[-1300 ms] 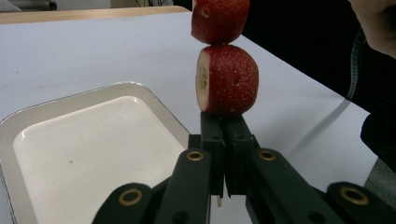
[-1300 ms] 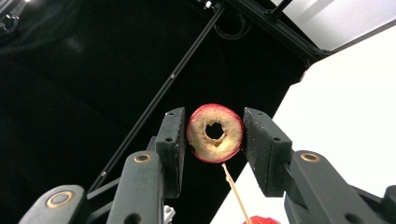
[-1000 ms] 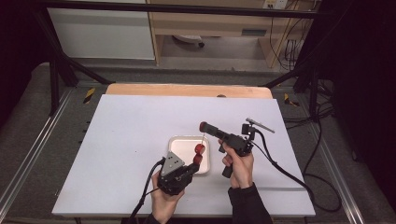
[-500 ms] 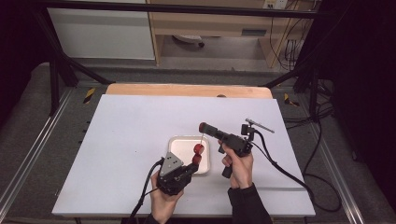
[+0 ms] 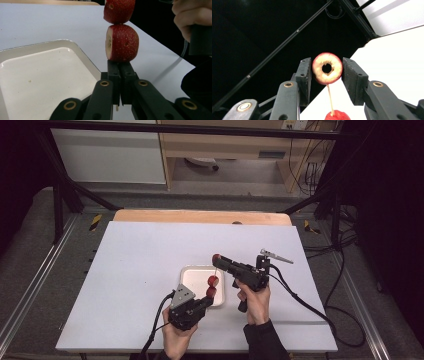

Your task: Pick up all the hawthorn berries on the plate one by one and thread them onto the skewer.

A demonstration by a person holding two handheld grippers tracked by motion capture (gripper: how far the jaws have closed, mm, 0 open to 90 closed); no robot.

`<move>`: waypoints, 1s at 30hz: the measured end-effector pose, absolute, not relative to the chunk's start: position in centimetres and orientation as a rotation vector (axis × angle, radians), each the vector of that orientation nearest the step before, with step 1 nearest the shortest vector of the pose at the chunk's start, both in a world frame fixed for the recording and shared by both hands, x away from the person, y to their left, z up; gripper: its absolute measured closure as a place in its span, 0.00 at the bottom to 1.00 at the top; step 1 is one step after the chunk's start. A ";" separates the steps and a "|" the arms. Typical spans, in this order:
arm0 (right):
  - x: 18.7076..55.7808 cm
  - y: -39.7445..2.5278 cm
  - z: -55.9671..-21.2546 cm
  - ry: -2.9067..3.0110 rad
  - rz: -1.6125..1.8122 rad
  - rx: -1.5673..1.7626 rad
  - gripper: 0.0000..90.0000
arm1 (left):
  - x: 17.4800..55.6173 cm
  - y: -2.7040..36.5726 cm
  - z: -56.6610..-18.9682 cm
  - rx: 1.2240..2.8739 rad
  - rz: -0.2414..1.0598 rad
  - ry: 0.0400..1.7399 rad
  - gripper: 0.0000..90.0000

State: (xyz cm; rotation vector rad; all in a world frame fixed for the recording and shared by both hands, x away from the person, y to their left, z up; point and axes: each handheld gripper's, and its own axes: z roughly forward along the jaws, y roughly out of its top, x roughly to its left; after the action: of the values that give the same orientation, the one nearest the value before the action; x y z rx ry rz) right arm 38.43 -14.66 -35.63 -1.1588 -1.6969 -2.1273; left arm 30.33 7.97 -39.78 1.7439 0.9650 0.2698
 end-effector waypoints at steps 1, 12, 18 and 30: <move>38.4 -14.6 -35.7 -1.712 -2.137 -1.151 0.68 | 30.4 7.9 -39.8 1.746 0.270 0.969 0.98; 38.1 -14.5 -36.2 -1.891 -2.134 -1.125 0.68 | 30.4 7.7 -40.6 1.771 0.242 0.981 0.99; 37.8 -14.5 -36.2 -1.944 -2.124 -1.127 0.68 | 30.2 7.6 -40.9 1.759 0.264 0.966 0.99; 37.9 -14.2 -36.4 -1.815 -2.185 -1.133 0.67 | 30.0 8.5 -40.8 1.723 0.290 0.958 0.99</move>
State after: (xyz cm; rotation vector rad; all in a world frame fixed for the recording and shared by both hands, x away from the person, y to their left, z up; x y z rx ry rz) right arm 37.86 -14.25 -36.44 -1.1326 -1.8148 -2.1854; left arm 30.04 8.50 -40.84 1.7229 0.9582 0.2901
